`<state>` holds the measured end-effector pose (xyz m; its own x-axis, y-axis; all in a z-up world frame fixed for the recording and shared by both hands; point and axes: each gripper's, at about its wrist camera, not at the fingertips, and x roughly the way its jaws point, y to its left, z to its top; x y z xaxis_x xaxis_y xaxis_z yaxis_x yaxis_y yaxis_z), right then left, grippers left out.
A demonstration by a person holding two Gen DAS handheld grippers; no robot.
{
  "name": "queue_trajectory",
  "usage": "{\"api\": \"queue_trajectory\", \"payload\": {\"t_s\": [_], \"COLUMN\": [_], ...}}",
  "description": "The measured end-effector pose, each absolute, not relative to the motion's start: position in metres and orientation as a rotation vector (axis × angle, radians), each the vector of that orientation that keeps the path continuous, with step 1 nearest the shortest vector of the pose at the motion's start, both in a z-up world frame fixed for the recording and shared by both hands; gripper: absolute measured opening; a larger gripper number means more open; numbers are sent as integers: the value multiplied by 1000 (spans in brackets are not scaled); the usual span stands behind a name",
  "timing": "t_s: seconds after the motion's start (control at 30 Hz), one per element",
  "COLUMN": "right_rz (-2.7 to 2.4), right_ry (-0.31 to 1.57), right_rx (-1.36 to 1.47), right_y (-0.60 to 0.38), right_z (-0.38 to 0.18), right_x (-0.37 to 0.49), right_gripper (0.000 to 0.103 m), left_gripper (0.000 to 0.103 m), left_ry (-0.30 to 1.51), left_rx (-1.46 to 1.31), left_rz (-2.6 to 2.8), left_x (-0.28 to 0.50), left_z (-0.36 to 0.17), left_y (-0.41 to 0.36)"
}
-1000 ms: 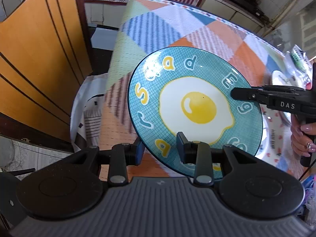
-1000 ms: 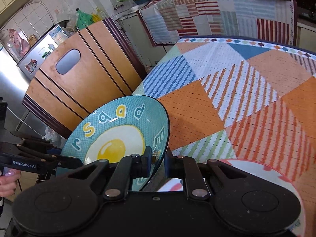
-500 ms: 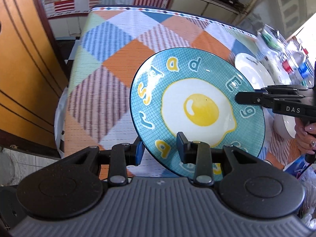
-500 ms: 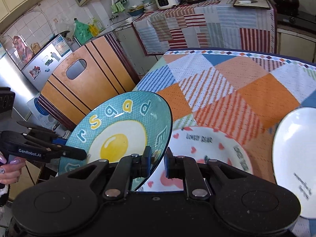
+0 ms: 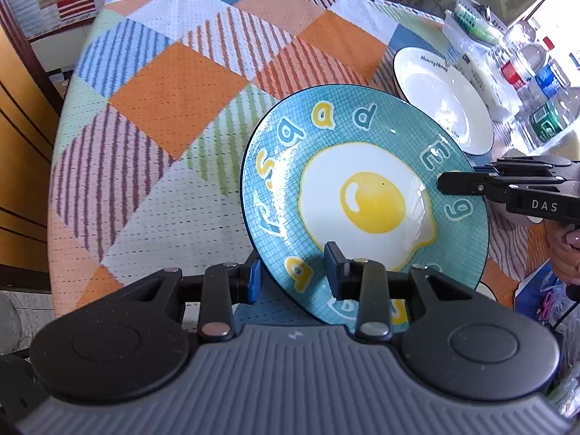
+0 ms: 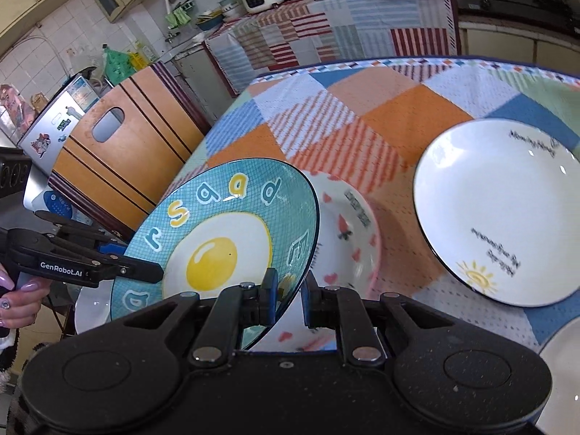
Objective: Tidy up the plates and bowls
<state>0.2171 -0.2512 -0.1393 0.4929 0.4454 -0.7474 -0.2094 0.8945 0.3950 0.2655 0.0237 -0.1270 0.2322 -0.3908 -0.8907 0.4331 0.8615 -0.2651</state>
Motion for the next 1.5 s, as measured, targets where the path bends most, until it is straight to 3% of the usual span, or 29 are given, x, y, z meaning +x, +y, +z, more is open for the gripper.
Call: {"api": "queue_trajectory", "payload": {"t_s": [0.63,1.13,1.33,1.5], "right_rz": [367,163,74,83], "right_ry": [1037,1081,1076,1043], "right_rx": [206,-52,-189,-141], "right_y": [-255,-207,-197,-204], "right_z": [-159,-146,-154,-154], "right_x": [224,230,232,227], "right_gripper": [19,36,35,35], "left_gripper": [35,35,33,33], "left_ry": [1303,1287,1287,1266], "left_rx": [47,83,98,117], "left_rz": [-520,-438,-430,-419], "left_x": [281,282,272,260], "left_z": [-154,-152,-150,-140], "left_y": [5,-2,-9,-13]}}
